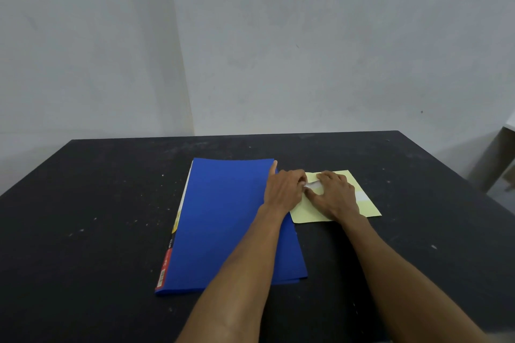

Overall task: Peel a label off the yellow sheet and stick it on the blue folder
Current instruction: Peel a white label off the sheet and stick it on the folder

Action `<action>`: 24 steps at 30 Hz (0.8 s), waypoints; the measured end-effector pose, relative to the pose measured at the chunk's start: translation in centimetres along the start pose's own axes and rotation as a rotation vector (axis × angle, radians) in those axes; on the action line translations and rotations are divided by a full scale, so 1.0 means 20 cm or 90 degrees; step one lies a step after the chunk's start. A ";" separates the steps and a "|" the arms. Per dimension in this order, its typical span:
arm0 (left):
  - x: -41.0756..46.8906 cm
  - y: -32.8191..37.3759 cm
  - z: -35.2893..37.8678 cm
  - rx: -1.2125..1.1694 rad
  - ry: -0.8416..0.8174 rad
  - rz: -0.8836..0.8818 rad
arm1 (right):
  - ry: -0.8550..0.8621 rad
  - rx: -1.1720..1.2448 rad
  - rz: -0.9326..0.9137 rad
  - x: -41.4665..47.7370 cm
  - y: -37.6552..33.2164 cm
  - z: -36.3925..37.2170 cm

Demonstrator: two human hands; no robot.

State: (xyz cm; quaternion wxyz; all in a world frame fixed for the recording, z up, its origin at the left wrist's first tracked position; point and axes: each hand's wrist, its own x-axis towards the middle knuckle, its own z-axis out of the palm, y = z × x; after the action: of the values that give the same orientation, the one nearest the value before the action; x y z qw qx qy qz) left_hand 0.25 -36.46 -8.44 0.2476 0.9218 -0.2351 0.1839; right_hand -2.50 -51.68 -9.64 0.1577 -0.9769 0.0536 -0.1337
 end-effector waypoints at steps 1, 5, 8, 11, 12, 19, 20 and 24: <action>0.00 0.00 0.00 0.006 -0.002 0.003 | 0.000 0.004 0.002 0.00 0.00 0.00; -0.01 -0.01 0.00 0.011 -0.005 0.006 | 0.004 0.018 0.003 0.00 0.00 0.00; -0.02 -0.01 0.00 -0.004 -0.014 0.000 | 0.001 0.019 0.003 0.00 0.00 0.00; -0.03 -0.01 0.00 -0.059 -0.016 -0.017 | 0.003 0.017 0.003 0.00 0.00 -0.01; -0.02 -0.01 0.00 -0.080 -0.015 -0.028 | 0.003 0.013 0.003 0.00 -0.01 -0.01; 0.02 -0.04 -0.03 -0.263 0.008 -0.149 | -0.013 0.052 0.024 -0.01 -0.02 -0.03; 0.03 -0.05 -0.05 -0.272 0.012 -0.172 | -0.025 0.073 0.033 -0.01 -0.02 -0.04; 0.06 -0.11 -0.10 -0.295 0.011 -0.231 | -0.058 0.115 0.072 0.02 -0.05 -0.11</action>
State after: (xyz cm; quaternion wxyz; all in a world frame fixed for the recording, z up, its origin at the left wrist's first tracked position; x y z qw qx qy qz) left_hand 1.97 -34.16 -7.05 0.4820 0.8662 -0.1001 0.0857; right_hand -2.76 -51.50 -7.24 0.2546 -0.9593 0.0889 -0.0840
